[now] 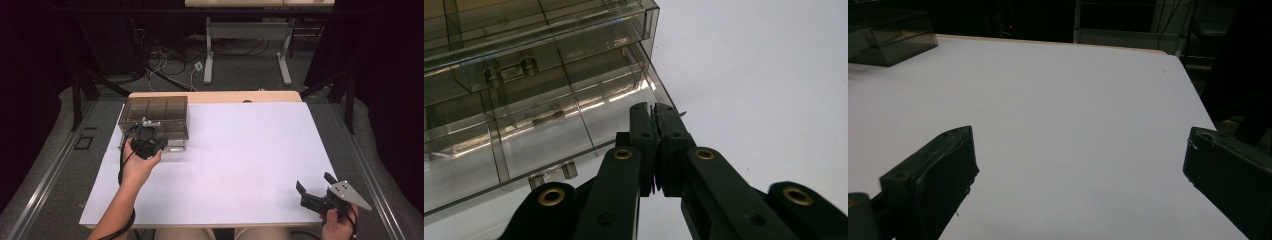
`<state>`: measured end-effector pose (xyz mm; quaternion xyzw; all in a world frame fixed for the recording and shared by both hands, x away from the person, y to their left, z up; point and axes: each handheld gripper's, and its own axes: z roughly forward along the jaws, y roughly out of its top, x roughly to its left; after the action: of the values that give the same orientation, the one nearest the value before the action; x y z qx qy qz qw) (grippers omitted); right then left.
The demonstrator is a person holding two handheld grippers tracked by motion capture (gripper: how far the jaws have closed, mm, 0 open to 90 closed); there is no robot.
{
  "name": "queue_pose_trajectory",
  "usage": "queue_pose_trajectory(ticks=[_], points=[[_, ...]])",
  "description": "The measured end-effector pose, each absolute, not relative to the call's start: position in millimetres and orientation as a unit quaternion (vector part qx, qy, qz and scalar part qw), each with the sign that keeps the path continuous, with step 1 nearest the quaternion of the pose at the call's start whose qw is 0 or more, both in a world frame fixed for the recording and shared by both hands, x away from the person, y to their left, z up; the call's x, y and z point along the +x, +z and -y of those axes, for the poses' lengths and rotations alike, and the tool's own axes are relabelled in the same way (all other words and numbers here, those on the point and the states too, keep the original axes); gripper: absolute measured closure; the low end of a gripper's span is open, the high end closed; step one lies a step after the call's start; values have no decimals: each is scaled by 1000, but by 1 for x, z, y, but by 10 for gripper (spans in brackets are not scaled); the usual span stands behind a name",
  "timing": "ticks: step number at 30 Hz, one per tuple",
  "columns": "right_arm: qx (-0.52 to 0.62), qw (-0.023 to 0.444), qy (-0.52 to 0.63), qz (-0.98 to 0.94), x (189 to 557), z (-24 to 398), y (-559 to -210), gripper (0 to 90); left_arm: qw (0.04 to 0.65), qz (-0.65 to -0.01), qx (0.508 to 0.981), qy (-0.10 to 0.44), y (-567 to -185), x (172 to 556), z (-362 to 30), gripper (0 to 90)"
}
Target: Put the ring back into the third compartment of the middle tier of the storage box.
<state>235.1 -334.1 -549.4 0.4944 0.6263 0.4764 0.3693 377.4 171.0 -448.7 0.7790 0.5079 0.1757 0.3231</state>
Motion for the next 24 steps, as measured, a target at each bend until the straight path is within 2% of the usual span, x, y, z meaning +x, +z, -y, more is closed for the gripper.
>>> queue_pose_trajectory(ticks=[24], points=[[496, 367, 475, -627, 235, 336, -550, 4, 329, -525, 761, 195, -456, 393, -163, 878]])
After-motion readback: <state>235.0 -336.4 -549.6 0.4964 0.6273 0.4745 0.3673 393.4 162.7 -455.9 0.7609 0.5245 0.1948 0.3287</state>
